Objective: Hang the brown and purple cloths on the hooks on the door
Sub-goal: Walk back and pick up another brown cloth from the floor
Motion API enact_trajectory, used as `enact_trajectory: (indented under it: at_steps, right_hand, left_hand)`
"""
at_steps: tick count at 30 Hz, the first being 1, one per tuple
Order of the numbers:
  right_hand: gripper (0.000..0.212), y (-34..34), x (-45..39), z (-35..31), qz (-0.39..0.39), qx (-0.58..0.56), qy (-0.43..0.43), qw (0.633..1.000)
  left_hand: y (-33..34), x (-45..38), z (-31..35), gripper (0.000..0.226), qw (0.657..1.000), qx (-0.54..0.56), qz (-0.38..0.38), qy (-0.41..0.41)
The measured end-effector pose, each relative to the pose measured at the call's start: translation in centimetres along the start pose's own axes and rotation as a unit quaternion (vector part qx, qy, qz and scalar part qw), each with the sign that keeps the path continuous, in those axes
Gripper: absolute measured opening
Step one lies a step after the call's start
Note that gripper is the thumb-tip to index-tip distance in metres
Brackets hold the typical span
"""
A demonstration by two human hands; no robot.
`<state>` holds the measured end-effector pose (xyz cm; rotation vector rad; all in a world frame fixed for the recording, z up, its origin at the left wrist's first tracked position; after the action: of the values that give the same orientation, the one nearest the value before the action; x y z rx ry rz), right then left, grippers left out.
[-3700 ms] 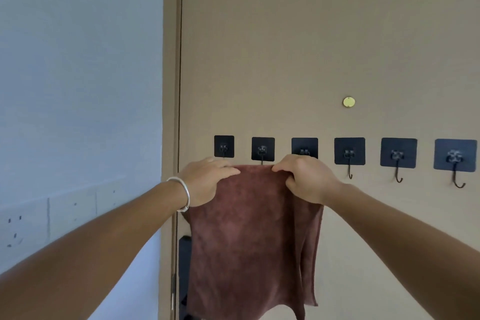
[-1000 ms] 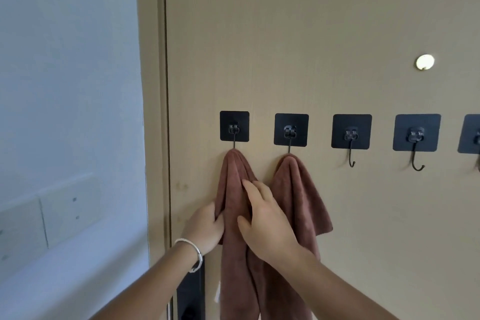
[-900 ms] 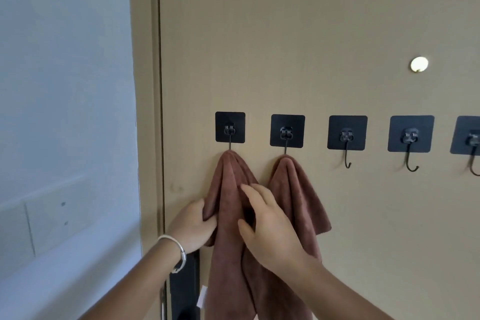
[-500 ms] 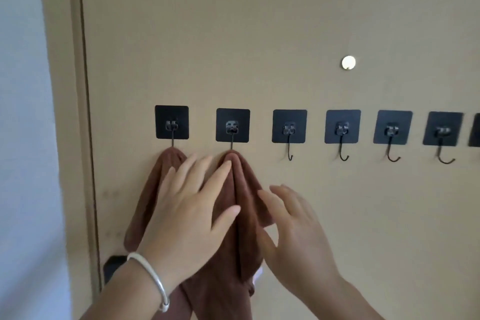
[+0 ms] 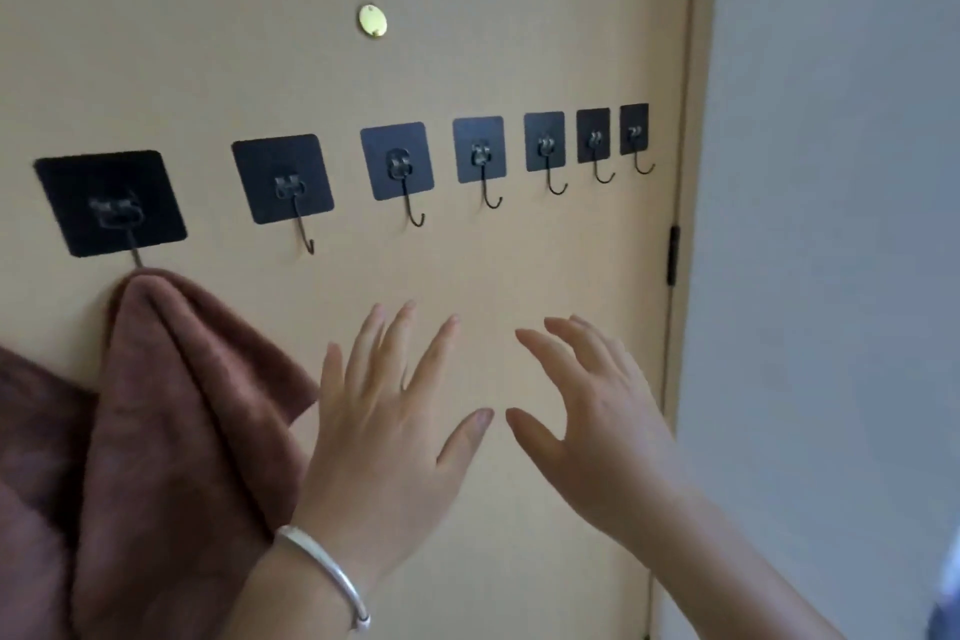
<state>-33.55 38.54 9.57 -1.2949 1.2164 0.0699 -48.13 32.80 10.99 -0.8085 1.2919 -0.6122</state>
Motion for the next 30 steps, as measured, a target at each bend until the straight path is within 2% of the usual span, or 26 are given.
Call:
enact_trajectory:
  at_steps: [7,15,20,25,27,30]
  right_hand:
    - [0.064,-6.2,9.4,2.5,-0.011,0.099,0.154,0.983]
    - [0.061,-18.1,23.0,2.8,-0.006,0.22,0.312,0.924]
    - [0.06,-28.3,31.5,2.4,0.05,0.295,0.383,0.874]
    - [0.057,-39.3,41.4,1.6,0.087,0.361,0.446,0.814]
    - [0.057,-44.1,46.2,0.7,0.103,0.388,0.48,0.78]
    - [0.056,-49.3,51.2,-0.7,0.124,0.421,0.501,0.746]
  left_hand:
    - [2.2,3.6,6.7,0.072,0.984,0.106,-0.067,0.126]
    - [0.6,11.1,20.3,0.072,0.927,0.223,-0.128,0.272]
    - [-3.3,17.2,31.0,0.073,0.874,0.284,-0.139,0.369]
    - [-9.0,24.8,43.1,0.076,0.808,0.348,-0.144,0.452]
    - [-11.5,29.1,48.4,0.074,0.777,0.369,-0.157,0.485]
    - [-14.5,33.9,53.7,0.073,0.738,0.396,-0.156,0.524]
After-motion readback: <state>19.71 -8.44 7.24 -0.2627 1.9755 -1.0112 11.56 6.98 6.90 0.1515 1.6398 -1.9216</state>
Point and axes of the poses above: each hand's wrist, its own x-axis away from the middle knuckle, its own y-axis out of the palm, z = x × y, the point moved 8 cm from there along -x, towards the middle knuckle, and after that the axes turned 8 degrees about -y, right-handed, at the moved point
